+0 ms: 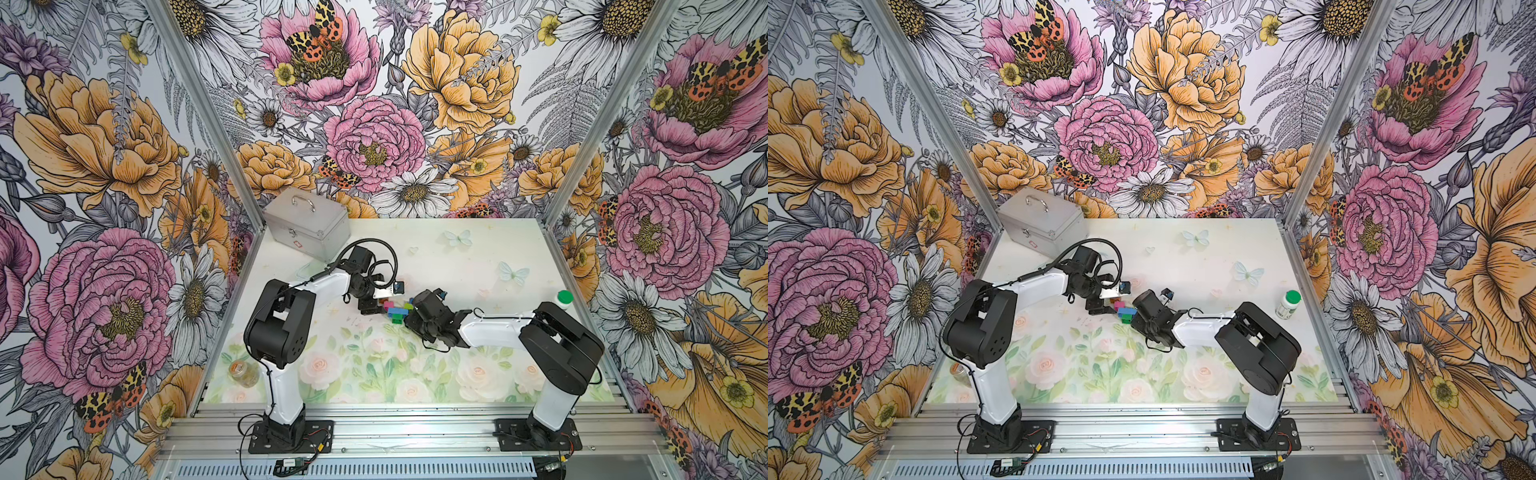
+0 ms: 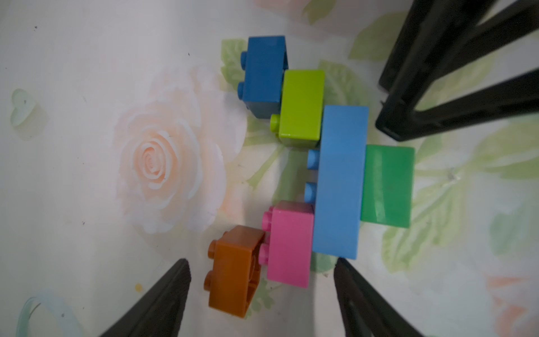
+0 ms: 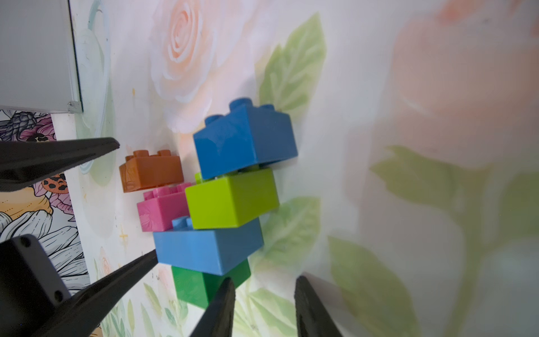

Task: Assemble the letter v with lego
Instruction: Assemble the lego brick with the lego brick.

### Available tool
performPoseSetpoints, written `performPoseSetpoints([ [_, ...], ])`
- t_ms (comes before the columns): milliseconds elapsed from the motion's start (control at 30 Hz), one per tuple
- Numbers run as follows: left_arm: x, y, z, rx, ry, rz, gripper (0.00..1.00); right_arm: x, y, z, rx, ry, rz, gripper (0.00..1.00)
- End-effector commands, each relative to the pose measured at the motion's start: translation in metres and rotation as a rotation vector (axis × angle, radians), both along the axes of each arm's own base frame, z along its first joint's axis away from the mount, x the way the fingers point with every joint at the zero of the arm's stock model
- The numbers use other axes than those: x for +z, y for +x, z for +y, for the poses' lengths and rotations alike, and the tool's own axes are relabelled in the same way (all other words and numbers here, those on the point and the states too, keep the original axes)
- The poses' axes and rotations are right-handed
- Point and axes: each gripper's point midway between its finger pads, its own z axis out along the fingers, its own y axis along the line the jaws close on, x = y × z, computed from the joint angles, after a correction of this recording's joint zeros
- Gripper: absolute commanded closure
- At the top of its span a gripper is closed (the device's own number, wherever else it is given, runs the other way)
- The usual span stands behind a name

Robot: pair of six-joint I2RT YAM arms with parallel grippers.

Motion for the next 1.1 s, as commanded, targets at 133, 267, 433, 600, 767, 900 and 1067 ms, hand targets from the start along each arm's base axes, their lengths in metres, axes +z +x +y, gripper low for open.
performPoseSetpoints([
  [133,-0.0078,-0.0005,-0.0047,0.004,0.013,0.022,0.22,-0.0079,0.0042,0.0001,-0.013,-0.019,0.018,0.63],
  [267,-0.0093,-0.0015,-0.0054,0.001,0.014,0.026,0.24,-0.0105,0.0054,0.0006,-0.019,-0.023,0.022,0.68],
  [433,-0.0115,-0.0027,-0.0055,-0.003,0.021,0.028,0.25,-0.0097,0.0072,0.0009,-0.024,-0.023,0.017,0.71],
  [600,-0.012,-0.0032,-0.0064,-0.005,0.017,0.031,0.26,-0.0108,0.0083,0.0012,-0.024,-0.027,0.016,0.76],
  [767,-0.0142,-0.0048,-0.0066,-0.008,0.018,0.038,0.28,-0.0119,0.009,0.0017,-0.023,-0.03,0.015,0.83],
  [900,-0.0139,-0.0047,-0.0075,-0.013,0.019,0.034,0.28,-0.0129,0.0093,0.0022,-0.02,-0.032,0.017,0.84],
  [1067,-0.0139,-0.0052,-0.0075,-0.016,0.018,0.035,0.31,-0.0135,0.0094,0.0023,-0.019,-0.033,0.017,0.84],
])
